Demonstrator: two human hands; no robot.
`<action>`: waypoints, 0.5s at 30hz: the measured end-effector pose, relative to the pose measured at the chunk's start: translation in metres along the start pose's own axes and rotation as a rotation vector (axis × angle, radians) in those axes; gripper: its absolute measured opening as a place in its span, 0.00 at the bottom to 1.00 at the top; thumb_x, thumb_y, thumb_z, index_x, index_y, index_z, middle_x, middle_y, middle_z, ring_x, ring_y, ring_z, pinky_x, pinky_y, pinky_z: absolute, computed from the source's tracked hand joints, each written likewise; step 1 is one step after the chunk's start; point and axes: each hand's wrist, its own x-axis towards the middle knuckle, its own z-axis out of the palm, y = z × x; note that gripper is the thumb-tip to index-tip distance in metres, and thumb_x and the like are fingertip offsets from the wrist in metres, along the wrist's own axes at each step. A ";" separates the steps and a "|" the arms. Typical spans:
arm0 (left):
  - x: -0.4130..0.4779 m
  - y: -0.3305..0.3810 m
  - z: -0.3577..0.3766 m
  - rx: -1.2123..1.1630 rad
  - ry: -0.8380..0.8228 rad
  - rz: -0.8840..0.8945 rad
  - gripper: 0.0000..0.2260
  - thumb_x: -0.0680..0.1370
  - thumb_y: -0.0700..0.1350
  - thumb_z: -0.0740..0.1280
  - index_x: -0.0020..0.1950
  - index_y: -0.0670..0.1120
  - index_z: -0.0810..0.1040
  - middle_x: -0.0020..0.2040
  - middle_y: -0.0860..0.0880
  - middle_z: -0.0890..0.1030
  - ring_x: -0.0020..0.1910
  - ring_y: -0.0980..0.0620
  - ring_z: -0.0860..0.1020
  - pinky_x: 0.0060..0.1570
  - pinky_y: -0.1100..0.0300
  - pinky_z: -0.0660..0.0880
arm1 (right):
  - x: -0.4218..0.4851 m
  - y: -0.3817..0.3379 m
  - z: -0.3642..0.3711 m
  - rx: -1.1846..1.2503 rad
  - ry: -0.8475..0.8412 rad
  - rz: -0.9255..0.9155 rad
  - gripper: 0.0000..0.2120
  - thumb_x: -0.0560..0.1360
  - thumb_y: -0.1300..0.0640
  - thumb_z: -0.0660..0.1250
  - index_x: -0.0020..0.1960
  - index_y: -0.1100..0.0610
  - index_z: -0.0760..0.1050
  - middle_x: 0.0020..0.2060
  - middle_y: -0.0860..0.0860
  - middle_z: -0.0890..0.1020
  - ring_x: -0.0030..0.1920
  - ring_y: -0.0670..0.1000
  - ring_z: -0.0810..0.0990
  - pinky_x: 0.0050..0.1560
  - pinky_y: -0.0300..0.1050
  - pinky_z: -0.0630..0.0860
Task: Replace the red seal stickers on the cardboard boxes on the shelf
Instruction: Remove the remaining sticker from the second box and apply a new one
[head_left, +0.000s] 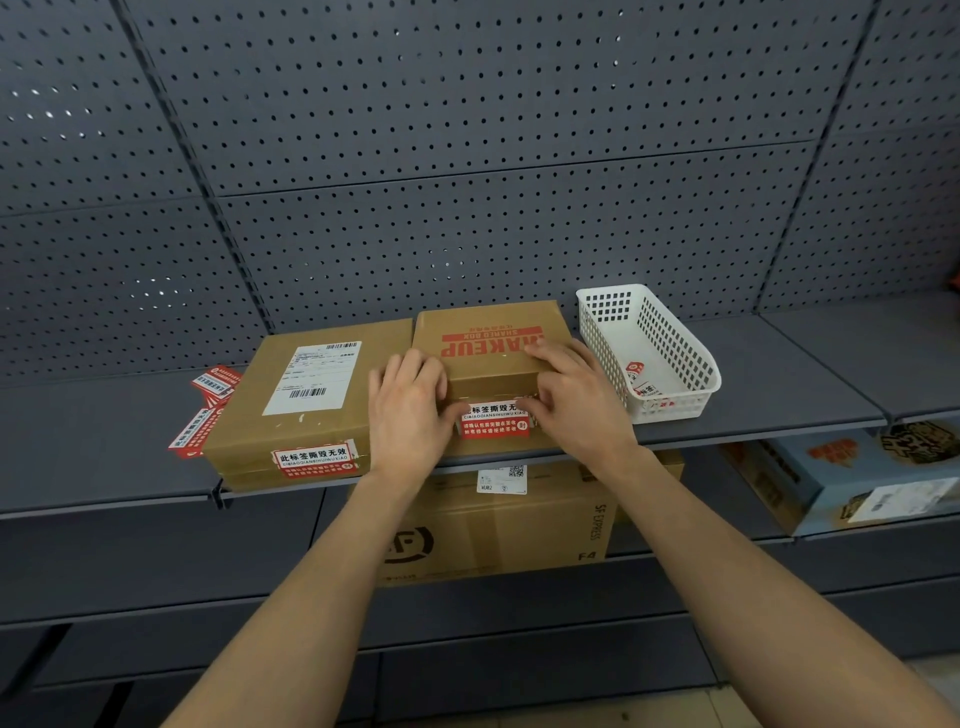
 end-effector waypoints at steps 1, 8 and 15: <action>0.001 -0.002 0.000 -0.015 -0.003 -0.004 0.23 0.71 0.54 0.83 0.42 0.52 0.67 0.51 0.55 0.73 0.53 0.51 0.71 0.60 0.50 0.69 | -0.001 0.004 -0.001 0.021 -0.012 -0.020 0.14 0.75 0.51 0.80 0.36 0.54 0.79 0.73 0.51 0.80 0.77 0.53 0.71 0.83 0.58 0.60; 0.012 -0.007 -0.001 -0.169 -0.047 -0.073 0.23 0.69 0.52 0.84 0.42 0.54 0.68 0.49 0.58 0.73 0.53 0.52 0.69 0.57 0.49 0.70 | 0.003 0.016 0.000 0.106 0.004 -0.087 0.20 0.76 0.53 0.79 0.35 0.48 0.68 0.74 0.50 0.79 0.78 0.52 0.72 0.84 0.58 0.60; 0.000 0.014 0.000 0.083 -0.042 -0.022 0.51 0.63 0.70 0.80 0.79 0.53 0.63 0.61 0.49 0.71 0.59 0.47 0.70 0.61 0.48 0.72 | -0.009 0.000 0.013 -0.091 0.058 0.001 0.21 0.73 0.35 0.74 0.32 0.50 0.82 0.77 0.47 0.76 0.85 0.55 0.59 0.80 0.76 0.48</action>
